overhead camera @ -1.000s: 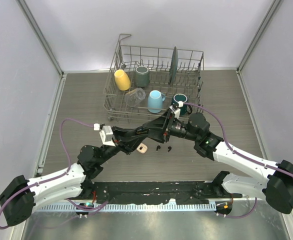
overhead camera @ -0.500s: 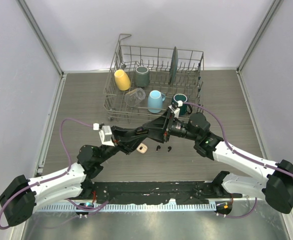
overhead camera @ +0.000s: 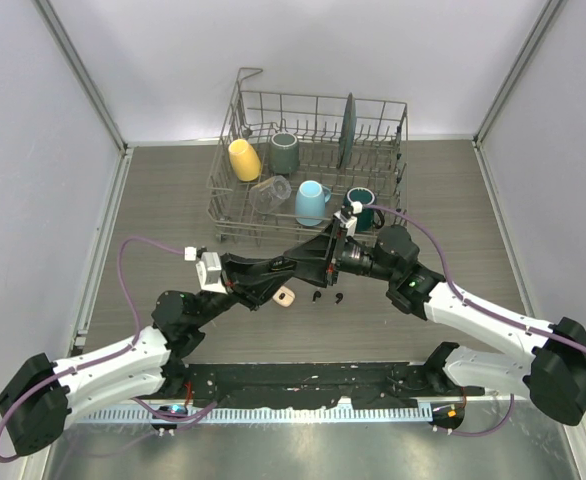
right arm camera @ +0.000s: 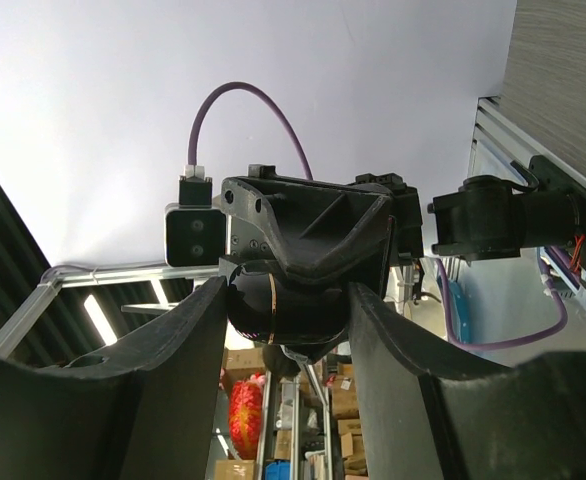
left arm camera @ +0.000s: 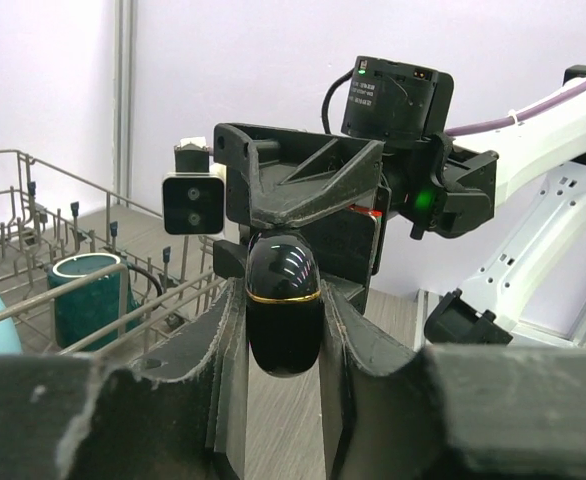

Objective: Insert the wireless bluetooth earbuds into the charging case
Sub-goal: Pick up the charging case at the center of the board.

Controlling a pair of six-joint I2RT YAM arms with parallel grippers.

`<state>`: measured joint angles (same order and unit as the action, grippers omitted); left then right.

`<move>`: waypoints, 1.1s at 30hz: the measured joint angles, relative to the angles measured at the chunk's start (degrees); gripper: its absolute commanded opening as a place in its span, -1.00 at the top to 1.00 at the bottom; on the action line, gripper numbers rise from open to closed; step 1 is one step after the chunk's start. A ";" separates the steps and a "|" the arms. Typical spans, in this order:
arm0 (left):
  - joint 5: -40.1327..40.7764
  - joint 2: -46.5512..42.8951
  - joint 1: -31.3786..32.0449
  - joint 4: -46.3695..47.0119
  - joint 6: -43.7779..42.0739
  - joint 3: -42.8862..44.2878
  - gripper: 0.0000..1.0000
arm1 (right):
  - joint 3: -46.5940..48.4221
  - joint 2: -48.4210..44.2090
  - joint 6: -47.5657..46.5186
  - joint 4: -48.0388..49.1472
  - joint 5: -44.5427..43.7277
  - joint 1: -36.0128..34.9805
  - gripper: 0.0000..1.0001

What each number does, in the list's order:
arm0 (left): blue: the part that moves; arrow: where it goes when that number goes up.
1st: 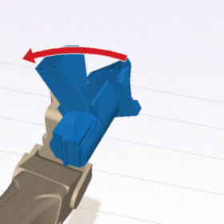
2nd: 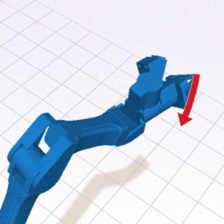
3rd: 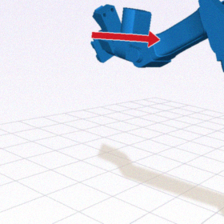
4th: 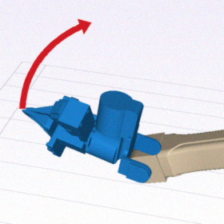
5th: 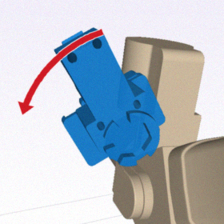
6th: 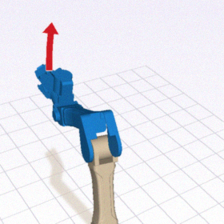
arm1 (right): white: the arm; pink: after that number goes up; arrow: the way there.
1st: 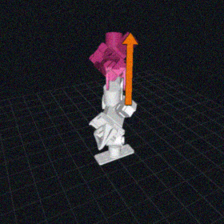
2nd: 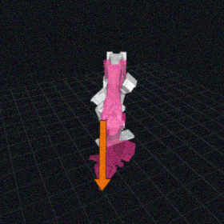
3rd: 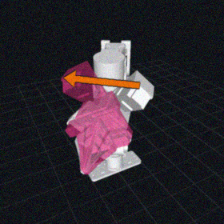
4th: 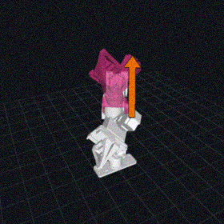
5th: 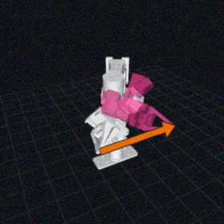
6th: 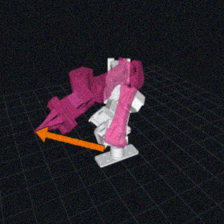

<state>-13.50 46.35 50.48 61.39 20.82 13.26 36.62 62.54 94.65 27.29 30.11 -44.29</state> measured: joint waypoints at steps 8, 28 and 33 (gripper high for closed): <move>0.00 0.85 -0.09 -0.02 -0.04 0.48 0.90 | 0.00 0.00 -0.02 0.07 0.13 0.02 0.98; -0.04 2.14 -0.22 0.79 -0.26 1.18 1.00 | 7.41 -2.97 -12.13 -16.98 -3.78 -0.02 0.01; -0.04 1.99 0.04 0.68 -0.28 1.07 1.00 | 10.80 -3.30 -17.16 -23.82 -5.07 -0.57 0.00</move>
<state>-13.54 48.34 50.52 62.06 20.53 14.33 47.42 59.24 77.49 3.46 25.04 -44.86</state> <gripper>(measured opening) 0.315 0.536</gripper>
